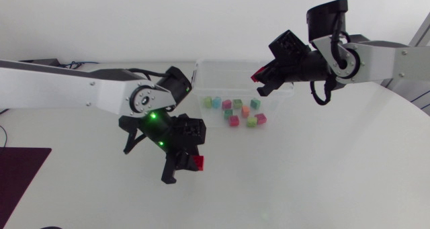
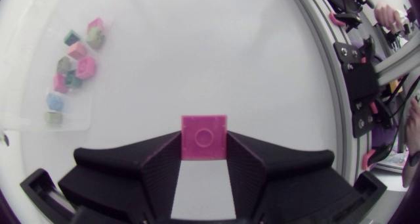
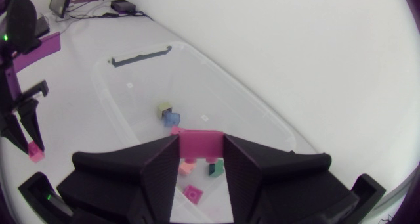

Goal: Pick up the duplo bricks and place them in the container

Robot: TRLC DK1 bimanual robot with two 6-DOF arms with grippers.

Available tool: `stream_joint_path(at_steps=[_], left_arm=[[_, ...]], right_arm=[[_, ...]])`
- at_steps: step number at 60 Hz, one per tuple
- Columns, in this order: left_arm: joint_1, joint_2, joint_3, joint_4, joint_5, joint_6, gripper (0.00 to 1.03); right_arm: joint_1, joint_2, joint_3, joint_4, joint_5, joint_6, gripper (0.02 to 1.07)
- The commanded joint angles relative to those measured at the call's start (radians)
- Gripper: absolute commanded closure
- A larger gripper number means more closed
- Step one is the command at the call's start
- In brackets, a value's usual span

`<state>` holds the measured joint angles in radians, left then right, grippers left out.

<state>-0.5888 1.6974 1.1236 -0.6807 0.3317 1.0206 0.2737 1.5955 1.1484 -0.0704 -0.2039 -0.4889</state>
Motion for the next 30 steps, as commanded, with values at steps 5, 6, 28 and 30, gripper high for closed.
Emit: stream_joint_path(at_steps=[5,6,28,30], left_arm=[[0.038,-0.082,0.084,-0.013,0.021,-0.045,0.71],[0.044,-0.085,0.094,-0.013,0.029,-0.051,0.71],[0.109,-0.033,0.295,0.165,0.093,-0.283,0.69],[0.113,-0.019,0.309,0.198,0.093,-0.312,0.68]], right_arm=[[0.005,0.086,0.071,0.030,0.035,0.032,0.60],[0.005,0.089,0.073,0.030,0.037,0.032,0.54],[-0.014,-0.052,-0.004,0.046,0.052,0.033,0.18],[-0.018,-0.071,-0.019,0.049,0.052,0.033,0.18]])
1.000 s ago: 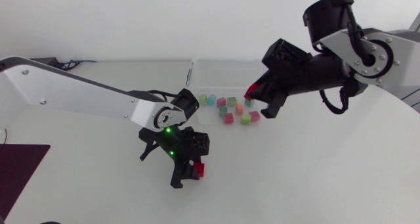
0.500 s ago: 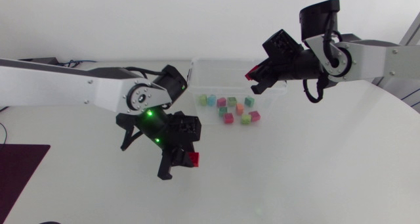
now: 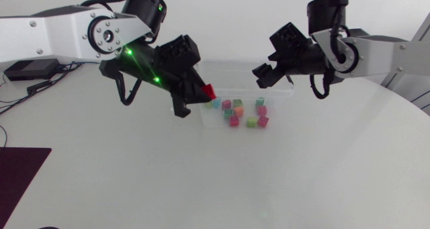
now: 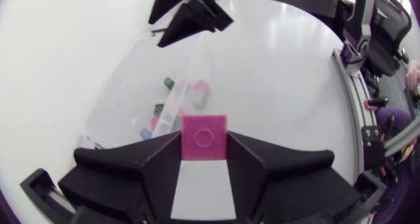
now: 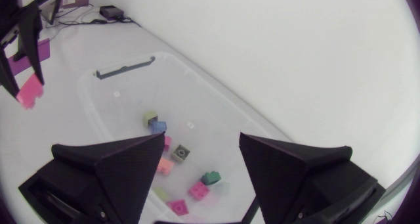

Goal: Pick up the duplo bricks and place them in the container

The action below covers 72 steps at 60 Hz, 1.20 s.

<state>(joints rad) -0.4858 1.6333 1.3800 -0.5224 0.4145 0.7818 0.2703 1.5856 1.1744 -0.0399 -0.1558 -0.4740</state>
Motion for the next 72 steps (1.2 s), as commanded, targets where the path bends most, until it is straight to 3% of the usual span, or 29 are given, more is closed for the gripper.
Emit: stream_joint_path(at_steps=[1,5,19,24,29,31,33,34,57,72], left_arm=[[0.012,0.054,0.060,0.067,0.010,-0.095,0.68],[0.032,0.100,0.093,0.177,0.007,-0.181,0.68],[0.052,0.298,0.281,0.248,-0.066,-0.282,0.66],[0.058,0.367,0.344,0.248,-0.085,-0.308,0.65],[0.058,0.410,0.379,0.248,-0.117,-0.316,0.46],[0.059,0.419,0.386,0.246,-0.121,-0.320,0.31],[0.059,0.419,0.383,0.248,-0.141,-0.320,0.10],[0.059,0.419,0.379,0.246,-0.143,-0.320,0.05],[0.124,0.255,0.179,0.260,-0.266,-0.352,0.05],[0.168,-0.012,-0.134,0.443,-0.339,-0.372,0.05]], right_arm=[[-0.017,-0.075,-0.058,0.020,0.004,0.018,0.18],[-0.026,-0.124,-0.105,0.029,0.004,0.018,0.17],[-0.056,-0.280,-0.259,0.043,0.004,0.020,0.17],[-0.062,-0.328,-0.300,0.043,0.006,0.020,0.11],[-0.068,-0.363,-0.325,0.035,0.006,0.025,0.08],[-0.072,-0.381,-0.341,0.035,0.006,0.028,0.08],[-0.072,-0.400,-0.355,0.034,0.007,0.031,0.07],[-0.072,-0.404,-0.358,0.034,0.010,0.031,0.07],[-0.085,-0.610,-0.510,0.046,0.150,0.069,0.07],[-0.132,-0.805,-0.622,0.094,0.233,0.072,0.07]])
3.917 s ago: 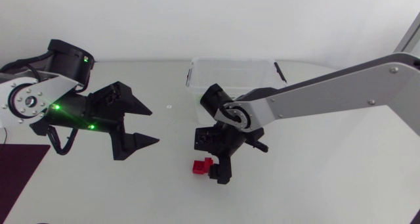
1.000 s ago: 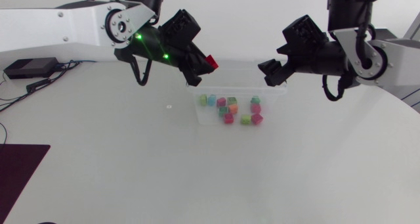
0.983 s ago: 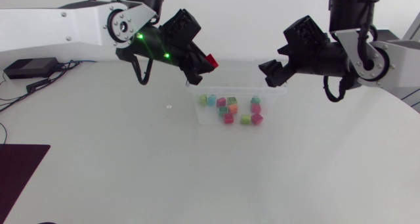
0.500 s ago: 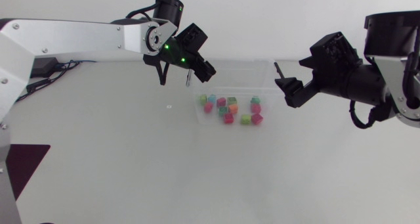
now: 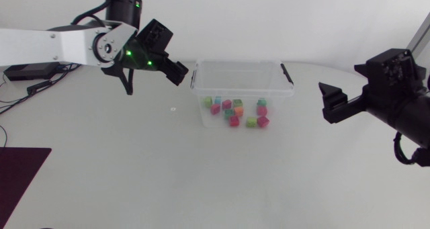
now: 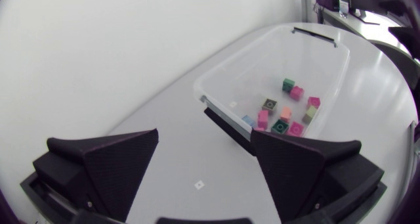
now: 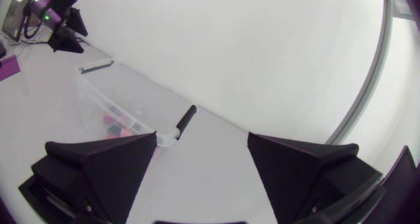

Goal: Pick up the duplo bricks and place them in the container

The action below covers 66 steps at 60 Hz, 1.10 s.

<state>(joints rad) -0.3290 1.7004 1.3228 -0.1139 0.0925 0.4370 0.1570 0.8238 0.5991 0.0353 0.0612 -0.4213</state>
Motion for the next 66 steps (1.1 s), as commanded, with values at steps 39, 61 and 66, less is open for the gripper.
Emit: stream_joint_path(at_steps=[39,61,66], left_arm=[[0.076,-0.716,-0.622,0.118,-0.128,-0.103,0.05],[0.094,-1.073,-0.830,0.122,-0.166,-0.129,0.05],[0.099,-1.150,-0.870,0.123,-0.166,-0.127,0.05]], right_arm=[[-0.149,-0.733,-0.275,-0.311,0.028,0.039,0.07],[-0.186,-0.830,-0.328,-0.388,0.028,0.035,0.07],[-0.188,-0.830,-0.346,-0.362,0.026,0.033,0.07]])
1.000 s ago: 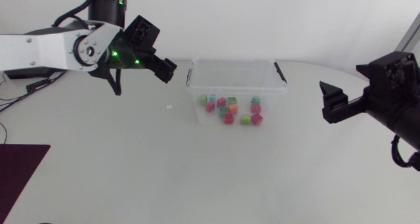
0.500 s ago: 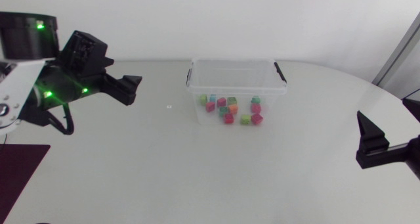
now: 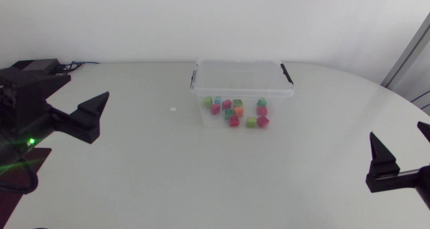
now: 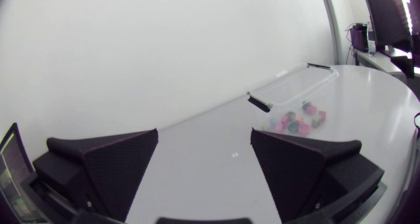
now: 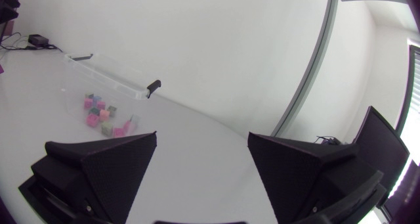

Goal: Pick up the duplo bricks and place them in the container

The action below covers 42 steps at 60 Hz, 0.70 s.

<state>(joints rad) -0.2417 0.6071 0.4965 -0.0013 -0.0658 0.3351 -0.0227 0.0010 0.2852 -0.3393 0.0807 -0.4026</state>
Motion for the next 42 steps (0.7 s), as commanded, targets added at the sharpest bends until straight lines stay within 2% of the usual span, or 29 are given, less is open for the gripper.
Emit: stream_joint_path(at_steps=[1,42], left_arm=[[0.019,-0.075,-0.053,0.011,-0.008,-0.024,0.05],[0.188,-0.472,-0.382,0.003,0.046,-0.251,0.05]], right_arm=[[-0.006,-0.007,-0.037,0.023,0.007,0.015,0.07],[0.016,-0.003,-0.220,0.260,-0.057,0.298,0.07]])
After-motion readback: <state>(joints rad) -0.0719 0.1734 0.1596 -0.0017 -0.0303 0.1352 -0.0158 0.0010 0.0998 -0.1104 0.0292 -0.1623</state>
